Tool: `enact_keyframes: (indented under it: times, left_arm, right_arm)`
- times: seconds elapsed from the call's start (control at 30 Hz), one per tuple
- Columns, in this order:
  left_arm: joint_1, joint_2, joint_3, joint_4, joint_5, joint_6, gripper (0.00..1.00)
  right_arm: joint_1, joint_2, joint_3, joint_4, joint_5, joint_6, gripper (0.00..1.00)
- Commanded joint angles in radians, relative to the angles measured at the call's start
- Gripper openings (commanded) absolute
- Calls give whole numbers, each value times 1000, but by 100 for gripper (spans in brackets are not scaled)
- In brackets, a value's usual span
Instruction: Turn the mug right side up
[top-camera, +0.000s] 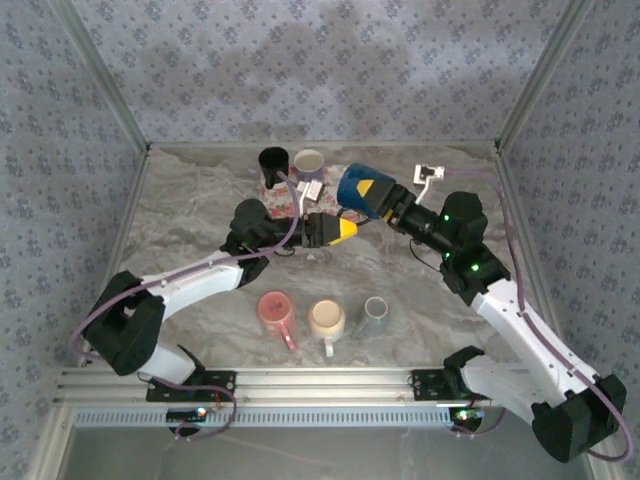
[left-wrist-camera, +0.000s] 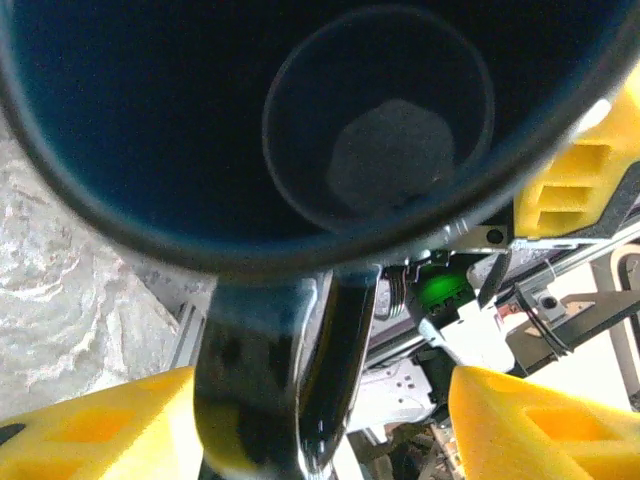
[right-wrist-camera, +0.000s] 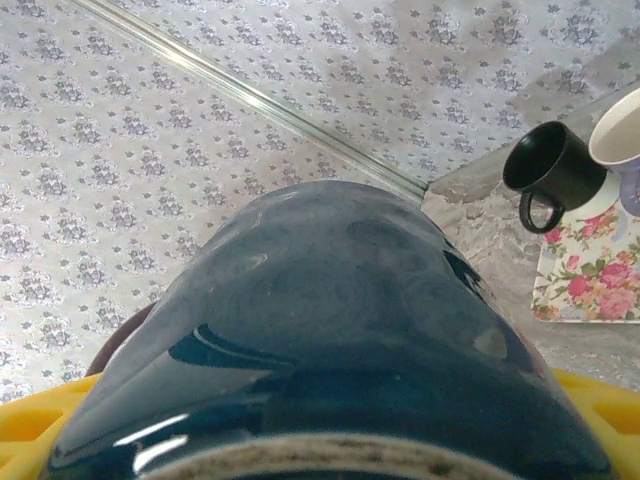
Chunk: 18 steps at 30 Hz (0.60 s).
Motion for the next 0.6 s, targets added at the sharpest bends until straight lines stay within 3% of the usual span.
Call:
enact_keyframes:
  times: [0.0, 0.2, 0.57]
  left_arm:
    - [0, 15, 36, 201, 6, -79, 58]
    - [0, 10, 42, 226, -7, -78, 31]
    - [11, 9, 15, 304, -23, -110, 32]
  right_arm:
    - [16, -17, 6, 147, -13, 30, 50]
    - [24, -20, -12, 171, -12, 42, 49]
    - [50, -17, -28, 189, -23, 54, 48]
